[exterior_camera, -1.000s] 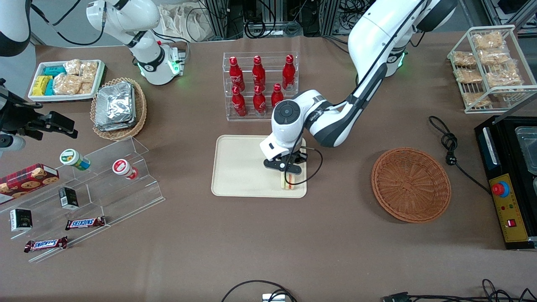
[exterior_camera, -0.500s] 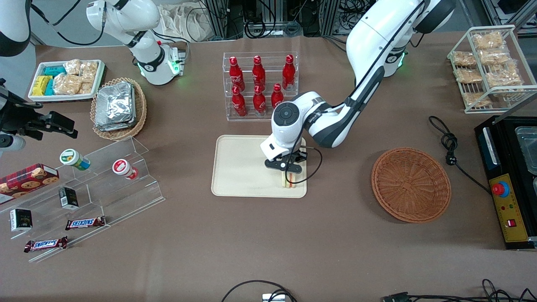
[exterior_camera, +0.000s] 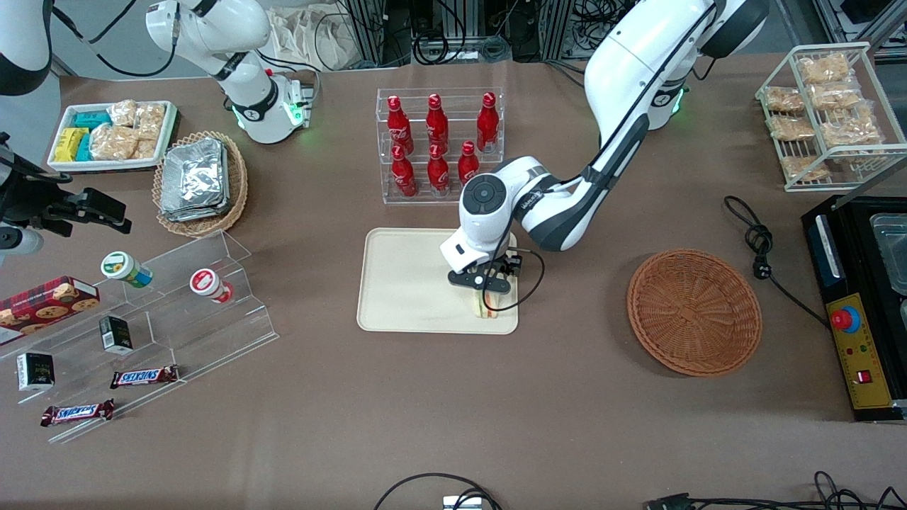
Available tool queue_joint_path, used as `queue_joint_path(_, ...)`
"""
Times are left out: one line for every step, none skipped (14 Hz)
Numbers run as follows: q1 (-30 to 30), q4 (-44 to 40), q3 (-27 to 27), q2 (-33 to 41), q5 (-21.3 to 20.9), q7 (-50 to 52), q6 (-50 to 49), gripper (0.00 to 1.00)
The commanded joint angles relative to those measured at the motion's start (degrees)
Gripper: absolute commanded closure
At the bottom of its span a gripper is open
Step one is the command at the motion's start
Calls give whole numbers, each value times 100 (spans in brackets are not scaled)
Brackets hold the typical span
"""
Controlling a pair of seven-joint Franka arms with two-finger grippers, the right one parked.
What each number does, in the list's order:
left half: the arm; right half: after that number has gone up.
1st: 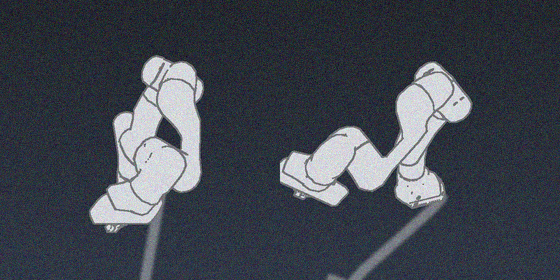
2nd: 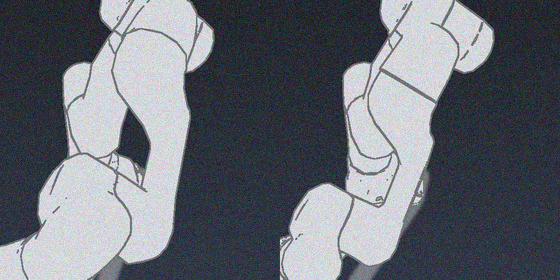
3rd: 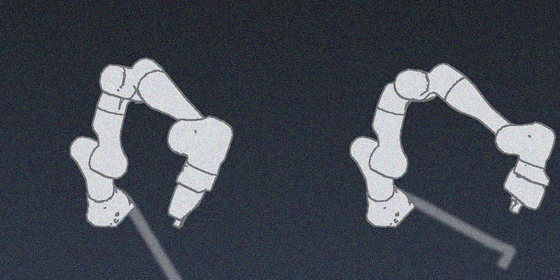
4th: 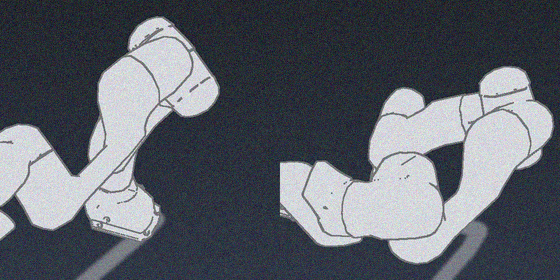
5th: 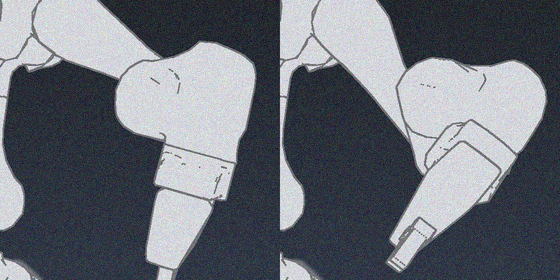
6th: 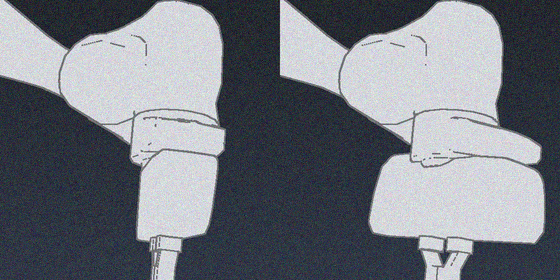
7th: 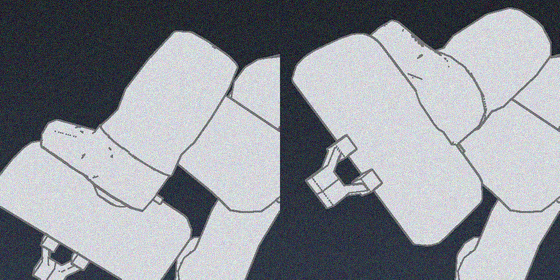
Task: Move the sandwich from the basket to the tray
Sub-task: 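Open the left gripper to release the sandwich on the tray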
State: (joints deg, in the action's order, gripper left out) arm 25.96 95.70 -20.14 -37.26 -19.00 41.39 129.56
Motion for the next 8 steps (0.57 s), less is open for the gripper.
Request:
queue_joint_path(41, 45, 176, 289, -8, 80, 52, 0)
queue_joint_path(41, 45, 238, 420, 28, 63, 61, 0)
queue_joint_path(6, 45, 247, 578, 193, 45, 61, 0)
queue_joint_path(-29, 36, 282, 754, 456, 36, 52, 0)
queue_joint_path(-29, 36, 491, 964, 693, 27, 44, 0)
queue_joint_path(-29, 45, 667, 1140, 818, -25, -9, 0)
queue_joint_path(-99, 71, 791, 1299, 897, -173, -61, 0)
queue_joint_path(-274, 106, 896, 1448, 1046, -279, -166, 0)
